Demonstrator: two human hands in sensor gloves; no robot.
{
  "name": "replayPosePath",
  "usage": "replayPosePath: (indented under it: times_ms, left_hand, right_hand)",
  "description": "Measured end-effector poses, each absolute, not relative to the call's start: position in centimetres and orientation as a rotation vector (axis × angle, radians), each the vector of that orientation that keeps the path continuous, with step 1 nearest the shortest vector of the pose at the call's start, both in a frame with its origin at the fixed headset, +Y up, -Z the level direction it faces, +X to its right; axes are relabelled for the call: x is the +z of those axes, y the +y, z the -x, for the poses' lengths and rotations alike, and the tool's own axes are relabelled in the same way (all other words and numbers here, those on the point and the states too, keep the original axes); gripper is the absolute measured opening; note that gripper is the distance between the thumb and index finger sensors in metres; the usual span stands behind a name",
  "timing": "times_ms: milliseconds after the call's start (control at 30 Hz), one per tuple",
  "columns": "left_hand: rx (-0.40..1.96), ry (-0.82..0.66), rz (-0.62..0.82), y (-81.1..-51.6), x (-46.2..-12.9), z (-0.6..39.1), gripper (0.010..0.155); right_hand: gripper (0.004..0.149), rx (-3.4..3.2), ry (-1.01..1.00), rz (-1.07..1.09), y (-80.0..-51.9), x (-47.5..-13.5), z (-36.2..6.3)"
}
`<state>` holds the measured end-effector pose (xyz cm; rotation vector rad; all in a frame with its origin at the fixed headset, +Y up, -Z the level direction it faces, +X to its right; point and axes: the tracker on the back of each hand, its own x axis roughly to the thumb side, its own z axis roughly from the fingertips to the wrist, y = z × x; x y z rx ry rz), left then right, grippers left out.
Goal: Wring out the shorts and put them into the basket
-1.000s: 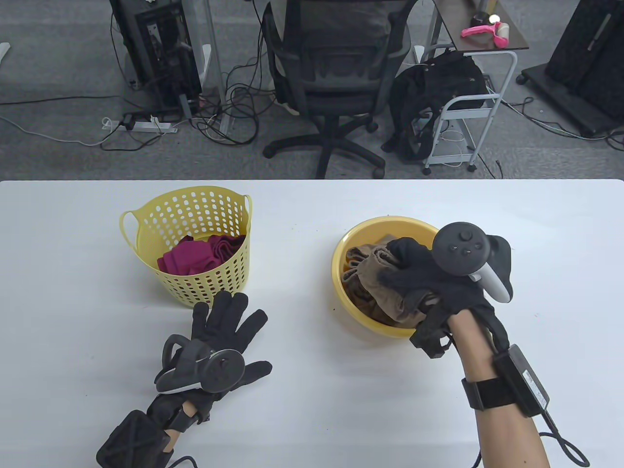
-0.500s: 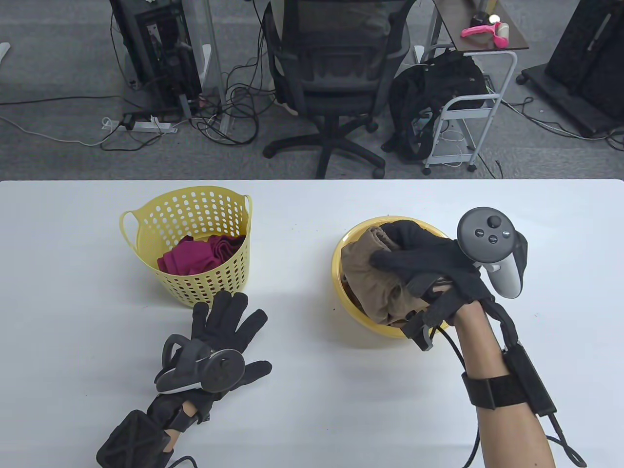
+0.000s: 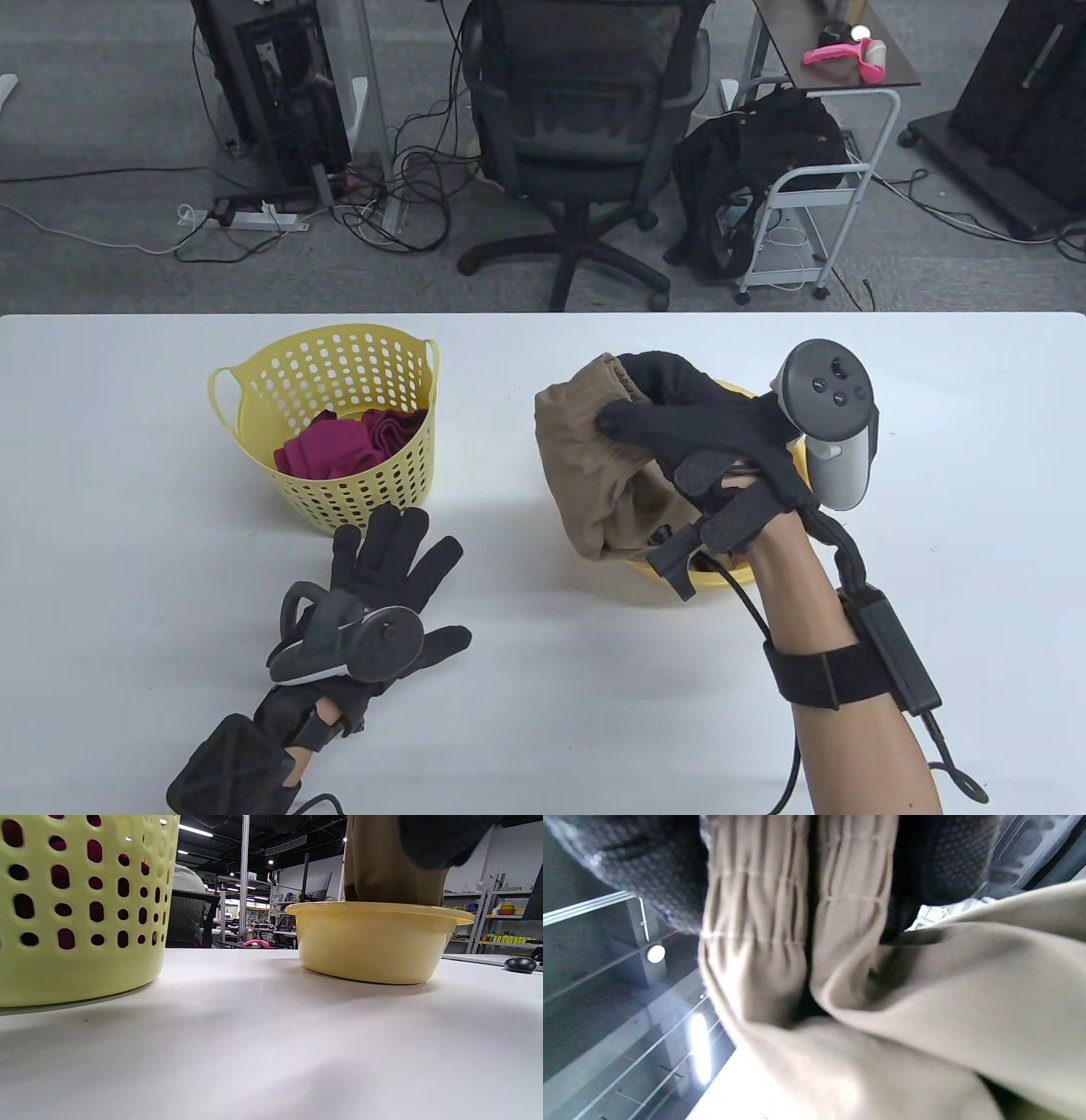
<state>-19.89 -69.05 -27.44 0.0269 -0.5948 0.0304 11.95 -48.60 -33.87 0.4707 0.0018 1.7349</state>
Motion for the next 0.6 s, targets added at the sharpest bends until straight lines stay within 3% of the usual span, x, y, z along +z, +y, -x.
replayPosePath:
  times_ms: [600]
  left_hand:
    - [0.038,-0.595,-0.014,-69.1,-27.6,20.1,0.092]
  right_hand:
    - [0.066,1.487,0.034,-0.502,-46.3,-32.9,-8.0]
